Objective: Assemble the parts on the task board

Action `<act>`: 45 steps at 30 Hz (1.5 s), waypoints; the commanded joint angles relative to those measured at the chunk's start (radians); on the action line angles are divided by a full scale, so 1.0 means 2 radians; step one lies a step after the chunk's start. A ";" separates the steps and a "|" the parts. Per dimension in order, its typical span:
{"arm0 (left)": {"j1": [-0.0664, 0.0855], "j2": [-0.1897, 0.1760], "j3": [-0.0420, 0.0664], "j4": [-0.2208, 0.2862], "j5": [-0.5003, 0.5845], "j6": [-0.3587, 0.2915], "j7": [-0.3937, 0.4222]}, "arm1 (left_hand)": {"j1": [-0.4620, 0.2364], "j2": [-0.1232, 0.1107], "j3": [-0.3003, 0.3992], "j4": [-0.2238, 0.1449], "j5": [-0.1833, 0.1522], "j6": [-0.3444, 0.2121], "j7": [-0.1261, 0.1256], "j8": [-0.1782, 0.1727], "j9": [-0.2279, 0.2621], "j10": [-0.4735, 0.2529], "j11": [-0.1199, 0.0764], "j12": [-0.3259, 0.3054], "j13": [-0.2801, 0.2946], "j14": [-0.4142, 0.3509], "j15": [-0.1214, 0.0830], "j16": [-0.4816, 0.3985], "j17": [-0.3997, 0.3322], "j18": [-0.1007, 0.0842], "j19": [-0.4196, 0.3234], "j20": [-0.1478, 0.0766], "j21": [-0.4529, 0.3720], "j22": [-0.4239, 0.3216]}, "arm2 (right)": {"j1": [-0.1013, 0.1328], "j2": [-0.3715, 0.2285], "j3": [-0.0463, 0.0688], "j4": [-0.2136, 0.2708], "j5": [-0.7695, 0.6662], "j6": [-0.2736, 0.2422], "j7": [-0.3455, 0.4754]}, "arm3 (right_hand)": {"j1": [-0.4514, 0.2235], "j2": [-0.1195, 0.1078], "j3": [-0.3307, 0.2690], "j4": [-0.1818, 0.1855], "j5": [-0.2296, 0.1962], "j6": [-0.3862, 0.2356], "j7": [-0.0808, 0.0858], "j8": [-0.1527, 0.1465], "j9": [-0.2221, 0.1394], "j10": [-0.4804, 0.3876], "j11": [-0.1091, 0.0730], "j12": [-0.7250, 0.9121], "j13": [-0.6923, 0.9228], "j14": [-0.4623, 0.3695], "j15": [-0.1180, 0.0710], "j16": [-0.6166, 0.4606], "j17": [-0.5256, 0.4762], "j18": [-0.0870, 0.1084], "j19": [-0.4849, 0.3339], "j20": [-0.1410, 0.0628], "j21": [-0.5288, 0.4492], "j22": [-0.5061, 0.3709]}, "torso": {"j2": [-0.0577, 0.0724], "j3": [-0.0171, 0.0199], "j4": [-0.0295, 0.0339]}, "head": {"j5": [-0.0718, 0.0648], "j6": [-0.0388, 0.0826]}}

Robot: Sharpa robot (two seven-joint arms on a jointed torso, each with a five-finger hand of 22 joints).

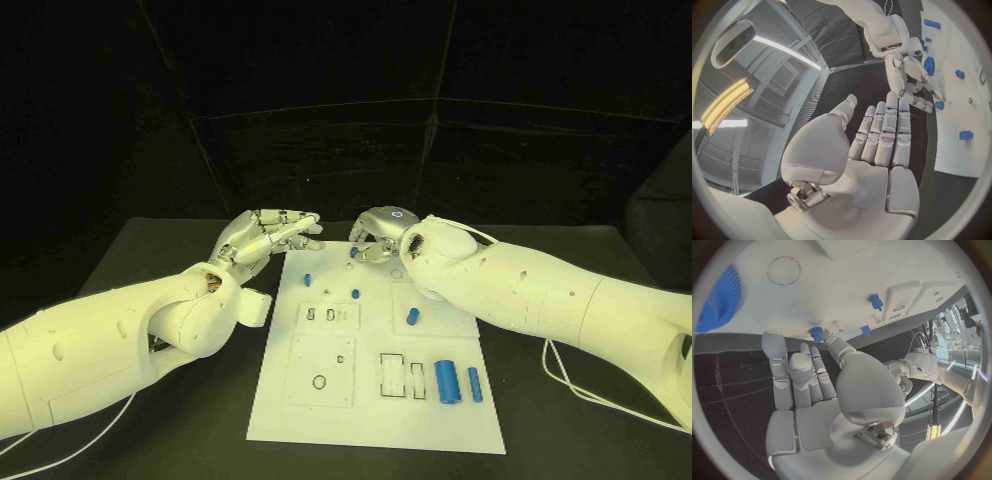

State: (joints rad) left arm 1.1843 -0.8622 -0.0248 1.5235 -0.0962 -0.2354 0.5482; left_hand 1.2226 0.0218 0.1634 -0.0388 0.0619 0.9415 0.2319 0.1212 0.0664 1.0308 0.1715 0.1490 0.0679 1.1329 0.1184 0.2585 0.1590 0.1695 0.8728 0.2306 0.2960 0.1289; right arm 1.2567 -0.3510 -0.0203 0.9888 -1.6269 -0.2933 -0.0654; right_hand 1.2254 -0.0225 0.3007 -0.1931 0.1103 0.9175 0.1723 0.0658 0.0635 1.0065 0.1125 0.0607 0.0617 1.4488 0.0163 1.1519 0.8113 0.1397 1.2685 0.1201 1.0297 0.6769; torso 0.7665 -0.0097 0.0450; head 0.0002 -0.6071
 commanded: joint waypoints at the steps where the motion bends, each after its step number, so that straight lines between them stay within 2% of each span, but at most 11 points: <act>1: 0.001 0.000 0.000 0.000 -0.003 0.007 0.002 | 0.002 0.005 0.000 -0.003 0.003 -0.003 0.002 -0.003 -0.001 -0.003 0.001 -0.003 -0.001 -0.003 0.000 -0.002 0.001 0.007 0.000 0.002 -0.003 -0.001 | 0.001 0.000 0.000 0.001 0.000 -0.007 0.001 | 0.002 -0.006 -0.009 0.003 0.002 -0.009 0.000 -0.002 0.000 -0.009 0.000 0.004 0.001 -0.002 0.002 -0.003 -0.006 0.008 -0.004 0.000 -0.004 -0.006 | 0.000 0.0001 0.0000 | -0.001 0.001; 8: 0.001 -0.001 0.000 0.000 -0.003 0.008 0.002 | 0.002 0.005 0.000 -0.003 0.003 -0.003 0.002 -0.003 -0.001 -0.003 0.001 -0.003 -0.001 -0.003 0.000 -0.002 0.001 0.007 0.000 0.002 -0.003 -0.001 | 0.002 -0.029 0.000 0.033 0.002 -0.028 -0.004 | 0.009 -0.005 -0.026 0.013 0.008 -0.005 0.000 0.001 0.003 -0.001 -0.001 0.017 0.003 -0.001 0.001 -0.007 -0.012 0.008 -0.002 0.000 -0.004 -0.007 | -0.001 0.0005 -0.0014 | -0.001 0.002; 14: 0.001 -0.005 0.000 0.002 -0.003 0.008 0.002 | 0.001 0.005 0.000 -0.003 0.003 -0.003 0.002 -0.003 -0.001 -0.003 0.001 -0.003 -0.001 -0.003 0.000 -0.002 0.001 0.007 0.000 0.002 -0.003 -0.001 | 0.010 -0.089 0.001 0.090 0.040 -0.030 -0.024 | 0.007 -0.002 -0.035 0.027 0.014 0.014 -0.001 0.006 0.005 0.080 -0.011 0.063 0.018 0.013 -0.007 0.027 0.038 0.001 0.020 -0.006 0.028 0.040 | -0.003 0.0008 -0.0054 | -0.004 0.004; 19: 0.001 -0.008 0.000 0.003 -0.003 0.008 0.003 | 0.002 0.006 0.000 -0.003 0.003 -0.002 0.001 -0.003 -0.001 -0.003 0.001 -0.003 -0.001 -0.003 0.000 -0.002 0.001 0.007 0.000 0.002 -0.003 -0.001 | 0.014 -0.144 0.008 0.134 0.088 -0.004 -0.049 | -0.010 -0.022 -0.063 0.052 0.021 0.007 -0.012 0.003 0.003 0.158 -0.029 0.134 0.066 0.022 -0.022 0.062 0.089 -0.005 0.036 -0.019 0.056 0.077 | -0.005 0.0018 -0.0103 | -0.009 0.006; 22: 0.001 -0.008 0.000 0.003 -0.003 0.008 0.003 | 0.002 0.006 0.000 -0.003 0.003 -0.002 0.001 -0.003 -0.001 -0.003 0.001 -0.003 -0.001 -0.003 0.000 -0.002 0.001 0.007 0.000 0.002 -0.003 -0.001 | 0.015 -0.169 0.009 0.153 0.105 0.013 -0.064 | -0.013 -0.030 -0.088 0.074 0.030 -0.011 -0.013 0.002 0.003 0.162 -0.028 0.217 0.139 0.031 -0.021 0.103 0.157 -0.012 0.048 -0.023 0.082 0.115 | -0.005 0.0029 -0.0121 | -0.011 0.007; 24: 0.001 -0.008 0.000 0.003 -0.003 0.008 0.003 | 0.002 0.006 0.000 -0.003 0.003 -0.002 0.001 -0.002 0.000 -0.003 0.001 -0.003 -0.001 -0.002 0.000 -0.002 0.001 0.007 0.000 0.002 -0.003 -0.001 | 0.015 -0.179 0.010 0.158 0.110 0.021 -0.069 | 0.000 -0.024 -0.111 0.101 0.037 -0.019 -0.009 0.009 0.005 0.139 -0.029 0.377 0.303 0.035 -0.021 0.131 0.202 -0.019 0.056 -0.018 0.104 0.146 | -0.006 0.0034 -0.0137 | -0.011 0.006; 26: 0.001 -0.008 0.000 0.003 -0.002 0.008 0.004 | 0.002 0.006 0.000 -0.004 0.003 -0.002 0.001 -0.002 0.000 -0.002 0.001 -0.003 -0.001 -0.002 0.000 -0.002 0.001 0.007 0.000 0.002 -0.003 -0.001 | 0.015 -0.189 0.010 0.161 0.115 0.030 -0.075 | 0.012 -0.029 -0.136 0.125 0.037 -0.025 0.000 0.016 0.006 0.120 -0.020 0.487 0.421 0.036 -0.019 0.146 0.229 -0.018 0.057 -0.016 0.119 0.167 | -0.006 0.0031 -0.0137 | -0.012 0.006; 27: 0.001 -0.008 0.000 0.003 -0.001 0.007 0.005 | 0.001 0.006 0.000 -0.004 0.003 -0.002 0.001 -0.002 0.000 -0.002 0.001 -0.003 -0.001 -0.002 0.000 -0.002 0.001 0.007 0.000 0.002 -0.003 -0.001 | 0.015 -0.191 0.011 0.160 0.117 0.034 -0.076 | 0.017 -0.028 -0.141 0.132 0.041 -0.027 -0.004 0.018 0.005 0.132 -0.021 0.525 0.464 0.037 -0.012 0.152 0.243 -0.020 0.060 -0.016 0.126 0.178 | -0.006 0.0036 -0.0147 | -0.012 0.007; 30: 0.001 -0.006 0.000 0.001 0.002 0.006 0.006 | 0.002 0.007 0.001 -0.004 0.003 -0.002 0.001 -0.002 0.000 -0.002 0.001 -0.003 -0.001 -0.002 0.000 -0.002 0.001 0.007 0.000 0.002 -0.003 -0.001 | 0.015 -0.193 0.011 0.156 0.118 0.044 -0.078 | 0.029 -0.026 -0.151 0.145 0.049 -0.032 -0.002 0.023 0.005 0.142 -0.017 0.573 0.519 0.040 -0.011 0.160 0.260 -0.022 0.061 -0.011 0.135 0.190 | -0.005 0.0042 -0.0129 | -0.013 0.007; 38: 0.001 -0.003 0.000 -0.003 0.004 0.006 0.007 | 0.002 0.007 0.001 -0.004 0.003 -0.001 0.001 -0.002 0.000 -0.002 0.001 -0.003 0.000 -0.002 0.000 -0.002 0.002 0.007 0.000 0.002 -0.003 -0.001 | 0.015 -0.178 0.011 0.135 0.110 0.072 -0.074 | 0.039 -0.026 -0.166 0.163 0.048 -0.048 0.000 0.026 0.003 0.160 -0.015 0.615 0.571 0.044 -0.008 0.174 0.289 -0.025 0.065 -0.008 0.149 0.209 | -0.004 0.0043 -0.0104 | -0.014 0.005; 45: 0.001 0.000 0.000 -0.005 0.005 0.005 0.008 | 0.002 0.007 0.001 -0.004 0.003 -0.001 0.001 -0.002 0.000 -0.002 0.001 -0.003 0.000 -0.001 0.000 -0.002 0.002 0.007 0.000 0.002 -0.003 -0.001 | 0.014 -0.162 0.010 0.115 0.097 0.082 -0.070 | 0.055 -0.021 -0.167 0.163 0.049 -0.050 -0.001 0.031 0.004 0.166 -0.015 0.629 0.588 0.045 -0.008 0.177 0.296 -0.026 0.065 -0.008 0.153 0.215 | -0.004 0.0035 -0.0112 | -0.013 0.002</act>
State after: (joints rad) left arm 1.1843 -0.8643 -0.0250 1.5133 -0.0912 -0.2335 0.5492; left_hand 1.2267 0.0260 0.1661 -0.0415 0.0619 0.9415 0.2319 0.1212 0.0664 1.0309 0.1715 0.1490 0.0674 1.1329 0.1183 0.2585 0.1607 0.1693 0.8727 0.2307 0.2960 0.1274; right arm 1.2836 -0.6772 -0.0001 1.2241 -1.4156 -0.1675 -0.2093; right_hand 1.3272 -0.0621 -0.0353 0.1284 0.2069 0.8240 0.1714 0.1229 0.0712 1.3332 0.0839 1.3165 1.2352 1.4649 -0.0034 1.5010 1.3082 0.1083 1.3945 0.1022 1.3320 1.1067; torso 0.7585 -0.0018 0.0229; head -0.0272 -0.6011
